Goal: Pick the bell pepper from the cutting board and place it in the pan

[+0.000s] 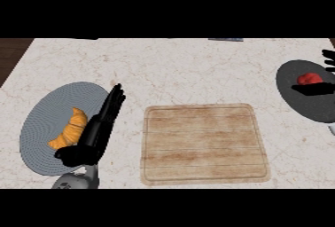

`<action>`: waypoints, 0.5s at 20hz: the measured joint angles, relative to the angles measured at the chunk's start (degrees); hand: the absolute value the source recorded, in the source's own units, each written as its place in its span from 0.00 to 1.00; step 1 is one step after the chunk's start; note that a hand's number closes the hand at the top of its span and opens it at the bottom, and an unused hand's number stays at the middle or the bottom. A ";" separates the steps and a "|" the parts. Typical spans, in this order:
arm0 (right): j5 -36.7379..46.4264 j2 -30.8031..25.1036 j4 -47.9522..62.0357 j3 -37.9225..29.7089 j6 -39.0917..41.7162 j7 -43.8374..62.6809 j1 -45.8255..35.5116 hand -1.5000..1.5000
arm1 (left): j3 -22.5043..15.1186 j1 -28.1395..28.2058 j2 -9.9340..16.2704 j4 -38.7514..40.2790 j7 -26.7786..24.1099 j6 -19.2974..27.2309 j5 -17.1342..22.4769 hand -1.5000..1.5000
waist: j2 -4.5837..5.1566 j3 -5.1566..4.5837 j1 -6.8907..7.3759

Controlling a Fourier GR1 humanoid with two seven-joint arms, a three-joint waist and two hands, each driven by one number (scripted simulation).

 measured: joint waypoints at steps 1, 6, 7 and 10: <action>-0.91 0.33 0.11 -0.89 -0.53 -1.25 -0.14 0.00 | 0.38 -0.34 0.28 -0.35 0.45 -0.28 0.41 0.50 | 0.02 0.03 0.02; -7.07 0.32 -0.36 -6.67 -1.29 -8.51 -0.85 0.00 | 0.71 0.04 0.18 -0.39 0.68 -0.14 0.64 0.50 | -0.15 0.05 -0.57; -8.34 -0.01 -0.31 -7.86 -0.93 -9.67 -0.97 0.00 | 0.61 0.31 0.10 -0.20 0.22 -0.07 0.47 0.50 | -0.18 0.04 -0.71; -11.88 -1.12 0.41 -10.98 1.41 -13.05 -0.08 0.00 | 0.53 0.99 -0.19 0.46 -0.25 0.28 0.13 0.50 | -0.45 -0.03 -1.41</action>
